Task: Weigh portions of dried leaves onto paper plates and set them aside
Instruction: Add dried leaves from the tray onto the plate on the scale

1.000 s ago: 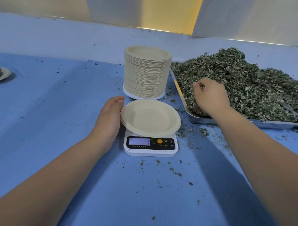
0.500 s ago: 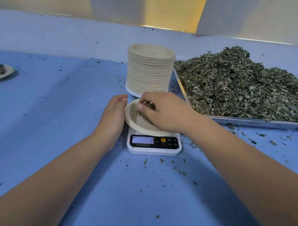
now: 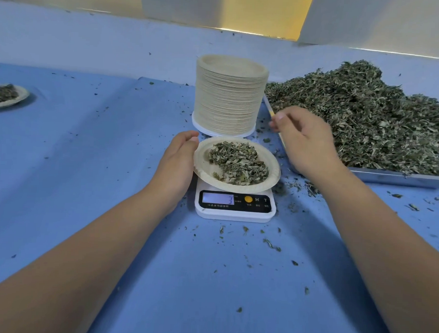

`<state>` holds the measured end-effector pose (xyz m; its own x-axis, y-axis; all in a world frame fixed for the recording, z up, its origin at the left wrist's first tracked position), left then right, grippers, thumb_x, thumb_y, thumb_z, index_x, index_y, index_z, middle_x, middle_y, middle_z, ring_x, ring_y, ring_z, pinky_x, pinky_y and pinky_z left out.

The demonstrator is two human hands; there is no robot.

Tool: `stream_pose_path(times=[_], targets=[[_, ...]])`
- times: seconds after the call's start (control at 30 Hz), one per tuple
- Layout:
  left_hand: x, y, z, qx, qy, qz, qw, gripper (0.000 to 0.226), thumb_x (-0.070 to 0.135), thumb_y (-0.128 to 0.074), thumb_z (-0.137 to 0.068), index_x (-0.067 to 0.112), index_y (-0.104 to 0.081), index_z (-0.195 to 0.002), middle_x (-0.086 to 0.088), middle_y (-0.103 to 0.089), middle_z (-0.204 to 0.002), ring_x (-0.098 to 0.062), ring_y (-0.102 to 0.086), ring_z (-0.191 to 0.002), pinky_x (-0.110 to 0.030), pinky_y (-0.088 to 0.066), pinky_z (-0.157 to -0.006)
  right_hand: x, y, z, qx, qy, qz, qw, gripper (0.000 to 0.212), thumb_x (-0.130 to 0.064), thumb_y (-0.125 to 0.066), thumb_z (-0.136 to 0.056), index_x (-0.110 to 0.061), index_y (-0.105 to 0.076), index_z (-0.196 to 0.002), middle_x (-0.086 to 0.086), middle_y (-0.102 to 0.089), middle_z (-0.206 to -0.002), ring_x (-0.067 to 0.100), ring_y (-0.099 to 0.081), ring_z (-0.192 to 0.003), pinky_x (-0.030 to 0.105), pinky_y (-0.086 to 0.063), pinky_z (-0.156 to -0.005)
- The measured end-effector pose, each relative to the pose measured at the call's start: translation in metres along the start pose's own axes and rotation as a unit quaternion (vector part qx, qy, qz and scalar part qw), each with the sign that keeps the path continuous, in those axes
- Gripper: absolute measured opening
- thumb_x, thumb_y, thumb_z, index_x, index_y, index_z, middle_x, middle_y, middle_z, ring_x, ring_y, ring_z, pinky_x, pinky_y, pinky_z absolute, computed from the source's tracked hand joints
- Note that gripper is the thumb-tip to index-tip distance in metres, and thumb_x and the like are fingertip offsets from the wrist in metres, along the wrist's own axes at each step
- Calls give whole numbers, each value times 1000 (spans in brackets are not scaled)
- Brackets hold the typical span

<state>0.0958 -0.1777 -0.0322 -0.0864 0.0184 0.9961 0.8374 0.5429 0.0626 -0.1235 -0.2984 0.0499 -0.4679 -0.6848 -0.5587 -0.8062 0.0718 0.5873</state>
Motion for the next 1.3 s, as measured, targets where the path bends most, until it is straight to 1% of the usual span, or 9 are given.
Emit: stream_pose_path(times=[0.1, 0.27, 0.47, 0.63, 0.77, 0.93, 1.03, 1.1, 1.3], targets=[[0, 0, 0, 0, -4, -1, 1000, 19, 51, -44, -88, 56, -60, -96, 40, -61, -94, 20, -56, -92, -20, -41, -81, 37, 11, -1, -2, -25, 139, 990, 25, -45, -45, -98, -27, -62, -101, -4, -66, -84, 19, -60, -71, 31, -48, -64], [1, -1, 0, -3, -7, -16, 1000, 18, 46, -43, -96, 54, -59, -100, 36, -61, -101, 18, -57, -94, -22, -43, -84, 101, 5, -10, -167, -190, 265, 930, 52, -70, -33, -95, -24, -51, -112, 6, -60, -92, 22, -56, -77, 35, -44, -63], [2, -3, 2, -4, -16, -30, 999, 21, 46, -39, -97, 53, -57, -104, 31, -60, -112, 9, -55, -108, -25, -44, -91, 95, -4, -39, -154, -129, 272, 941, 43, -60, -38, -99, -22, -58, -104, 3, -63, -85, 19, -56, -71, 32, -40, -58], [1, -2, 1, -5, -14, -23, 1000, 20, 49, -41, -93, 56, -58, -99, 31, -61, -110, 8, -56, -108, -27, -44, -95, 102, -27, -35, -283, -170, 295, 897, 61, -54, -22, -106, -12, -53, -137, 18, -55, -140, 37, -52, -121, 44, -41, -101], [1, -2, 1, -8, -19, -23, 1000, 22, 48, -41, -93, 53, -58, -105, 31, -59, -111, 9, -54, -109, -27, -44, -97, 98, -22, -36, -274, -139, 326, 894, 32, -36, -42, -103, -15, -63, -114, 11, -66, -108, 30, -58, -90, 42, -53, -84], [13, -3, 7, -18, -89, -72, 993, 31, 38, -45, -99, 48, -58, -125, 39, -60, -107, 21, -52, -104, -11, -40, -89, 87, -13, -30, -241, -147, 320, 904, 22, -23, -47, -95, -25, -66, -107, 4, -66, -102, 26, -59, -85, 38, -54, -74], [29, -10, 16, -40, -182, -153, 970, 32, 33, -53, -99, 44, -61, -128, 19, -49, -147, 7, -40, -135, -17, -30, -111, 89, -10, -23, -212, -176, 264, 924, 22, -21, -52, -92, -29, -72, -95, -5, -67, -92, 20, -60, -80, 36, -55, -73], [45, -19, 23, -52, -256, -206, 943, 29, 25, -57, -99, 34, -68, -124, 15, -48, -148, 7, -40, -135, -8, -27, -109, 88, -6, -17, -179, -183, 234, 938, 22, -25, -53, -91, -27, -74, -85, -5, -68, -83, 19, -61, -74, 37, -57, -68], [78, -46, 13, -166, -231, -457, 843, 44, 18, -54, -91, 43, -64, -125, 25, -55, -90, 8, -53, -75, -4, -35, -64, 77, -1, -5, -127, -174, 224, 950, 25, -30, -49, -86, -22, -71, -82, 3, -69, -79, 28, -63, -74, 42, -57, -68]])
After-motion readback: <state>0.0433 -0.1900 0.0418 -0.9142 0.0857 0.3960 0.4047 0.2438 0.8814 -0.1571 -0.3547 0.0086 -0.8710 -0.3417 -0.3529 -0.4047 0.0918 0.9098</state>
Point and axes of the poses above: each hand's wrist, its own z-axis away from the middle knuckle, its own y-axis out of the back of the hand, x = y × z, the point moved 7 cm from there along -z, towards the middle knuckle
